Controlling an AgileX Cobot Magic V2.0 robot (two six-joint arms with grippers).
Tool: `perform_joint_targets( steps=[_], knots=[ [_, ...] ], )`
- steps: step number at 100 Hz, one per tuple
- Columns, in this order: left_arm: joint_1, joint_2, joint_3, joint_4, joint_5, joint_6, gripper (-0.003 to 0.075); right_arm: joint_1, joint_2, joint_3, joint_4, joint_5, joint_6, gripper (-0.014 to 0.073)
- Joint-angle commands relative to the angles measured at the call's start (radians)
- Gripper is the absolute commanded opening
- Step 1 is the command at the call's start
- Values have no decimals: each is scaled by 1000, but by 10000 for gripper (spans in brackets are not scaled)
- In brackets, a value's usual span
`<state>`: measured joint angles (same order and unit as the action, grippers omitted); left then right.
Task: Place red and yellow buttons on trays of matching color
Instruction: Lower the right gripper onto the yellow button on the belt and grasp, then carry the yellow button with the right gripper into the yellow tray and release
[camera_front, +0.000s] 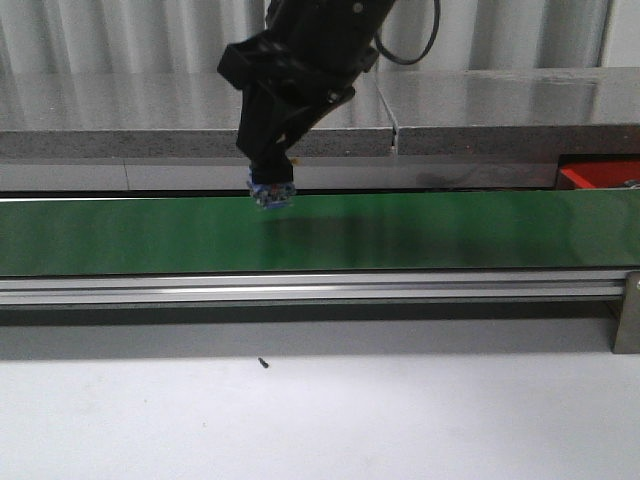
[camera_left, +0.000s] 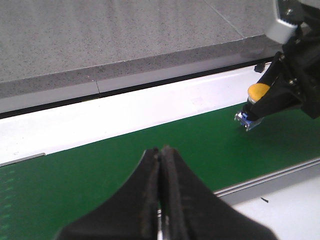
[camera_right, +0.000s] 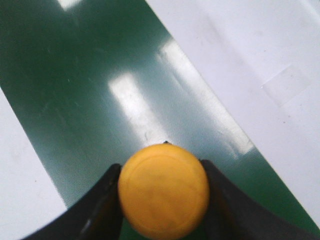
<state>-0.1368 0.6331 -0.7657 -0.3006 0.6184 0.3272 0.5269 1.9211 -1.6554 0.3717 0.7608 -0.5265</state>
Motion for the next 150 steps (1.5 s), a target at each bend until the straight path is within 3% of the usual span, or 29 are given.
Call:
perform_joint_targets(
  steps=[1,22,41,100,150],
  knots=[
    [-7,3,-25,-23,-73,-11,-19,-14,-112,11,21,-80,21,145],
    [-7,3,-25,-23,-73,-11,-19,-42,-248,174,21,-140,23,145],
    [-7,3,-25,-23,-73,-11,-19,-135,-391,323,21,-179,68,145],
    [-7,3,-25,-23,-73,-11,-19,-641,-707,670,21,-167,91,145],
    [-7,3,-25,-23,-73,-11,-19,-1012,-728,725,21,-115,121,145]
  ],
)
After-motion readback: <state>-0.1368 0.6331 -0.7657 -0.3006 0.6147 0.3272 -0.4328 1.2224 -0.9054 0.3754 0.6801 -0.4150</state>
